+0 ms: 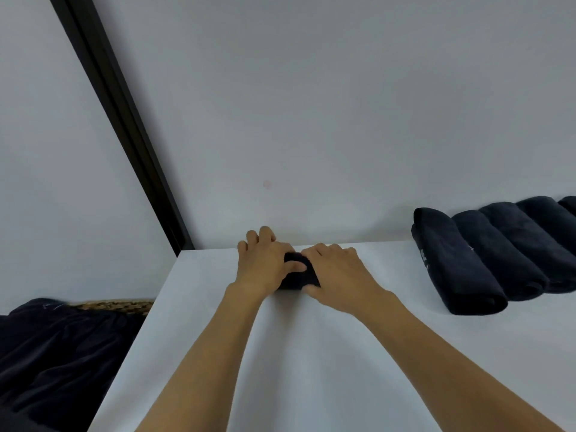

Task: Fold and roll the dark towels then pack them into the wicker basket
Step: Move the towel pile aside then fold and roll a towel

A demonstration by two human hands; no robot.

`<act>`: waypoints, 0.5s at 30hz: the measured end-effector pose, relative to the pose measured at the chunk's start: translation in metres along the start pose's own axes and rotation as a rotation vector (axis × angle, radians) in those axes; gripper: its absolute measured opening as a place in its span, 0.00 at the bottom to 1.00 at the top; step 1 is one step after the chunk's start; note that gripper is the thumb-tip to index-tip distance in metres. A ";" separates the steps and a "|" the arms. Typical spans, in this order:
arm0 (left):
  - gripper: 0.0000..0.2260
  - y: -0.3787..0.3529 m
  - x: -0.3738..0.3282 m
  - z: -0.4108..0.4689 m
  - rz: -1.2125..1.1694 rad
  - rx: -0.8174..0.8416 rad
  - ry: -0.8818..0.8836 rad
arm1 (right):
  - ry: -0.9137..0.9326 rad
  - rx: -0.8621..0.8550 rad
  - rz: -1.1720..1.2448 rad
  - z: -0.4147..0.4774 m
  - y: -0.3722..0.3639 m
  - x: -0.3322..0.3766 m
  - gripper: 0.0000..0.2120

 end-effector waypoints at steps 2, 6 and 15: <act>0.17 0.012 0.004 -0.007 -0.097 -0.197 0.135 | -0.035 0.035 -0.068 0.004 -0.006 -0.005 0.22; 0.18 -0.006 -0.002 -0.041 -0.475 -0.233 0.394 | -0.321 0.120 0.199 0.008 -0.009 -0.033 0.17; 0.23 -0.044 -0.114 -0.041 -0.809 0.003 0.258 | -0.552 0.164 0.195 -0.047 0.015 -0.112 0.06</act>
Point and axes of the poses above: each hand's wrist, its own z-axis towards the middle knuckle, its own y-axis out of the back of the hand, x = y × z, the point moved 10 cm from there along z, towards the middle knuckle, and after that the axes turned 9 degrees about -x, right-handed, at the moved point
